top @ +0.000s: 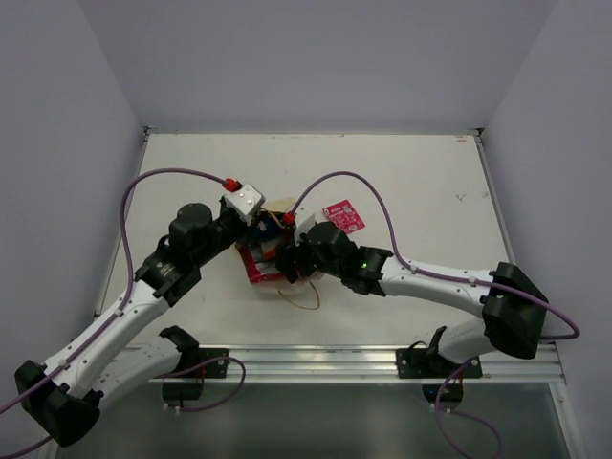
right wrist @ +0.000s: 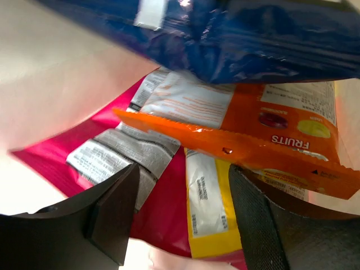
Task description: Take the snacks out of the paper bag
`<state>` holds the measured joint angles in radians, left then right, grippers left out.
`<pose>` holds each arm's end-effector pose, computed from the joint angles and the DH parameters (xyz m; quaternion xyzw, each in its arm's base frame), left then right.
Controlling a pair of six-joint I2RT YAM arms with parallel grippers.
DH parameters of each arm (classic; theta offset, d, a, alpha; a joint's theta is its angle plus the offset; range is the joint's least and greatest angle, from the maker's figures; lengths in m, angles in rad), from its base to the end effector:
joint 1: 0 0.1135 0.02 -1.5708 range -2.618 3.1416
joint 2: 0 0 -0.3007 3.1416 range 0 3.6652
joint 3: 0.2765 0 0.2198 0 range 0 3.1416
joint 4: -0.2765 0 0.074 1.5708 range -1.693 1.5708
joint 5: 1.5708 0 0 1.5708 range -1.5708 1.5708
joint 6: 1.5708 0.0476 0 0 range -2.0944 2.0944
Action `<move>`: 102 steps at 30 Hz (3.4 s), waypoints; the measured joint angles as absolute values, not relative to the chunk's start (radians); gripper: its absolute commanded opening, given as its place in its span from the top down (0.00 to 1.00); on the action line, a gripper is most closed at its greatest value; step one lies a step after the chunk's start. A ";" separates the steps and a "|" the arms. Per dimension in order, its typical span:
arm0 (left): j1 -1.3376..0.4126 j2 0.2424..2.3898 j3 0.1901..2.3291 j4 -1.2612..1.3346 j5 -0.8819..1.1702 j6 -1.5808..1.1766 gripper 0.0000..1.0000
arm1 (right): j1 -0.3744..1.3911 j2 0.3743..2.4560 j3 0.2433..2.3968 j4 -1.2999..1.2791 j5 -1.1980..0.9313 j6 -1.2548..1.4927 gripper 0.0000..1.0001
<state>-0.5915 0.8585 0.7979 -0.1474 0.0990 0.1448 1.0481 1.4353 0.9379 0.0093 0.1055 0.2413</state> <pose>0.1276 -0.0914 0.3631 0.3083 0.7125 -0.1768 0.6050 0.1546 0.2583 0.3064 -0.3110 0.7978 0.2731 0.4384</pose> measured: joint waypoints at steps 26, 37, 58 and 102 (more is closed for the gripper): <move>-0.618 0.889 0.742 -0.022 -0.102 -0.188 1.00 | 0.875 1.530 1.107 -0.164 0.219 0.808 0.24; -0.617 0.960 0.775 -0.007 -0.106 -0.131 1.00 | 0.869 1.630 1.164 -0.120 0.165 0.801 0.39; -0.617 0.992 0.801 -0.010 -0.139 -0.120 1.00 | 0.876 1.689 1.158 0.019 0.125 0.929 0.94; -0.626 1.189 0.958 -0.024 -0.468 0.187 1.00 | 0.253 1.402 1.482 -0.170 -0.120 0.531 1.00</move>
